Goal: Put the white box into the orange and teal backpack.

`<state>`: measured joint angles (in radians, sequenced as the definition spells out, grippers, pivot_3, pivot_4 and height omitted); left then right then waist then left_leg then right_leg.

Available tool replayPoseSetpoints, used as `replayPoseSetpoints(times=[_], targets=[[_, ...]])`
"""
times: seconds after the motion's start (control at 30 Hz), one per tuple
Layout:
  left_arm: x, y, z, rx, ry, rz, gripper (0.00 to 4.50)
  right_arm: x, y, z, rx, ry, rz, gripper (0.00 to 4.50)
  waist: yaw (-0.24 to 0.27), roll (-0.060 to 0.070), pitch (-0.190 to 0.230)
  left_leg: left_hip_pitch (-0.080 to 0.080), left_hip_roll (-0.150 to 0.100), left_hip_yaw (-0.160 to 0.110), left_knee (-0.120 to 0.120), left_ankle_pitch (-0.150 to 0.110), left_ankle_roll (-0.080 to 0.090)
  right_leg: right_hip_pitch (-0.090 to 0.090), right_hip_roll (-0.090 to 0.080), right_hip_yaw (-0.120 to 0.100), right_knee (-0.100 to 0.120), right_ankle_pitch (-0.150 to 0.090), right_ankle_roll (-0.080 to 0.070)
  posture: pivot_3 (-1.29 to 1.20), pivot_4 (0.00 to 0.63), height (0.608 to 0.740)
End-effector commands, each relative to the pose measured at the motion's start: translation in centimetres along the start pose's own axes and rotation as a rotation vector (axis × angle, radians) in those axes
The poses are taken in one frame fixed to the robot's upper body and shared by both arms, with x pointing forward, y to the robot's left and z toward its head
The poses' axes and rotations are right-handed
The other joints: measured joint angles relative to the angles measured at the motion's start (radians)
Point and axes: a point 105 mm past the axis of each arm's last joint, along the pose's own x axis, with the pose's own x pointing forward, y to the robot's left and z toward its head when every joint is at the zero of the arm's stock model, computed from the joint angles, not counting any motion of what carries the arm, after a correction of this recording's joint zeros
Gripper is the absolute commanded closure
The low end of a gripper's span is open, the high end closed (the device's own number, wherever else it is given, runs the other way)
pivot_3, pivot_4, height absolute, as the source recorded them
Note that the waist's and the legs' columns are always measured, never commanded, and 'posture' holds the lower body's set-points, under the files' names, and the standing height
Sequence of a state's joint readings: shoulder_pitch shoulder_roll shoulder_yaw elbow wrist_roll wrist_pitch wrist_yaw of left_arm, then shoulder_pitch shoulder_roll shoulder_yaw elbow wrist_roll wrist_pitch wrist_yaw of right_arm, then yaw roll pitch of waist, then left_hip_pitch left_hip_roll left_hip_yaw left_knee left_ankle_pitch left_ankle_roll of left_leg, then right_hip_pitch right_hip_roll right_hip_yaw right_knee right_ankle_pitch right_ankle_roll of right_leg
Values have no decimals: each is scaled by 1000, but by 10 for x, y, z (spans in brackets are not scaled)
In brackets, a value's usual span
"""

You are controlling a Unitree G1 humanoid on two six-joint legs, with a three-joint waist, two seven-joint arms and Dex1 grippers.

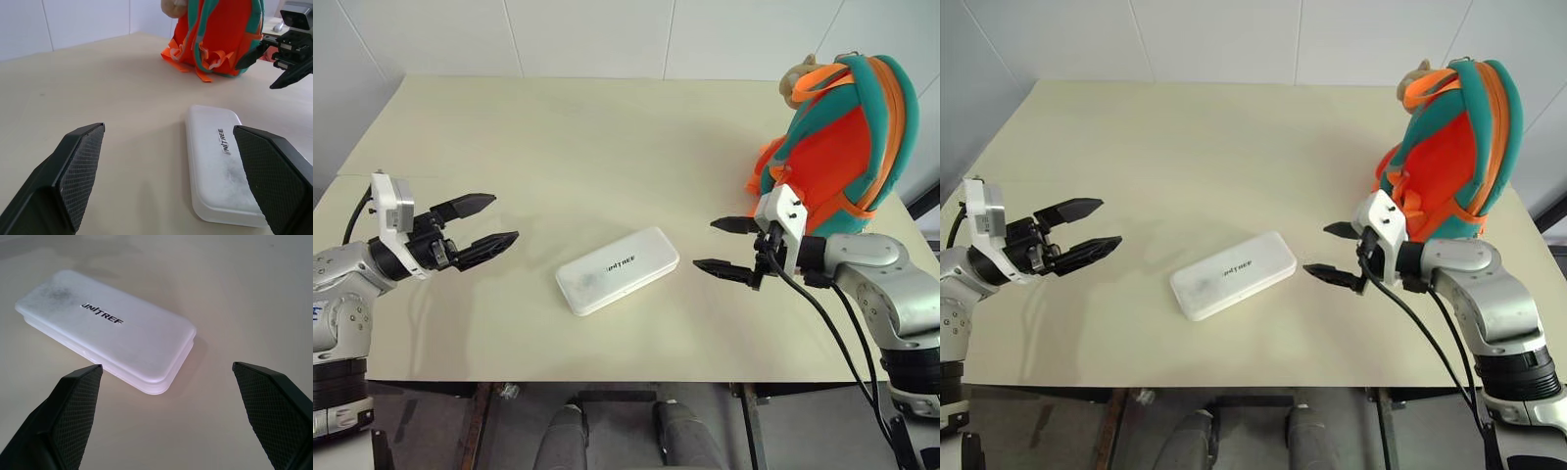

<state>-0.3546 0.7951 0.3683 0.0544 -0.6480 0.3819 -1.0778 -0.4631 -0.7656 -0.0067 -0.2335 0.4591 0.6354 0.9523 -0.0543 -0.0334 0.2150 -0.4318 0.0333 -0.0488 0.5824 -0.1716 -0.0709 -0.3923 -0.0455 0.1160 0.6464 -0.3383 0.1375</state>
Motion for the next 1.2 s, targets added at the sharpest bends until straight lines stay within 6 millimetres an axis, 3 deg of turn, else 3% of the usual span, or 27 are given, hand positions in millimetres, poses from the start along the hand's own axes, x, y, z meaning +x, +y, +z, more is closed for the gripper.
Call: replayPoseSetpoints(times=[0.03, 0.3, 0.37, 0.43, 0.6, 0.77, 0.83, 1.03, 1.2], targets=[[3, 4, 12, 48, -16, -3, 0, -7, -3, 16, -38, -44, -29, 10, 0, 0, 0, 0, 0, 0, 0, 0, 0, 0, 0, 0, 0, 0, 0, 0, 150, 740], [14, 2, 3, 28, -24, -22, 0, -7, -4, 14, -37, -21, -54, 10, 0, 0, 0, 0, 0, 0, 1, 0, 0, 0, 0, 0, 1, 0, 0, 0, 150, 740], [12, -1, 1, 7, -24, -25, 380, -6, -7, 9, -47, 12, -68, 382, 1, 0, 0, 0, 0, 0, 1, 0, 0, 0, 0, 0, 1, 0, 0, 0, 150, 740], [9, -1, -2, -10, -19, 4, 828, -3, -9, 7, -52, 23, -81, 874, -2, 0, 0, 0, 0, 0, 1, 0, 0, 0, 0, 0, 1, 0, 0, 0, 150, 740], [0, -10, -19, -81, 109, 25, 2416, 11, -29, 3, -92, 49, -155, 2620, -7, 0, 0, 1, 0, 0, 1, 0, 0, 0, 0, 1, 2, 0, 0, 0, 150, 740], [-12, -37, -47, -277, 310, -27, 4050, 37, -56, -16, -135, 121, -245, 4385, -10, 0, 0, 2, 0, 1, 1, 0, 0, 0, 0, 2, 2, 0, 0, 0, 150, 740], [-15, -42, -50, -323, 338, -43, 4488, 47, -61, -16, -153, 124, -253, 4500, -7, 0, 0, 2, 0, 1, 0, 0, 0, 0, 0, 2, 1, 0, -1, 0, 150, 740], [-19, -57, -63, -402, 420, -59, 4488, 67, -63, -20, -176, 123, -248, 4500, -5, 0, 0, 2, 0, 1, -2, 0, 0, 0, 0, 1, 1, 0, -1, 0, 150, 740], [-2, -66, -80, -461, 409, -48, 4488, 85, -46, -23, -164, 134, -153, 4500, -5, 0, 0, 2, 0, 1, -2, 0, 0, 0, 0, 1, 1, 0, -1, 0, 150, 740]])
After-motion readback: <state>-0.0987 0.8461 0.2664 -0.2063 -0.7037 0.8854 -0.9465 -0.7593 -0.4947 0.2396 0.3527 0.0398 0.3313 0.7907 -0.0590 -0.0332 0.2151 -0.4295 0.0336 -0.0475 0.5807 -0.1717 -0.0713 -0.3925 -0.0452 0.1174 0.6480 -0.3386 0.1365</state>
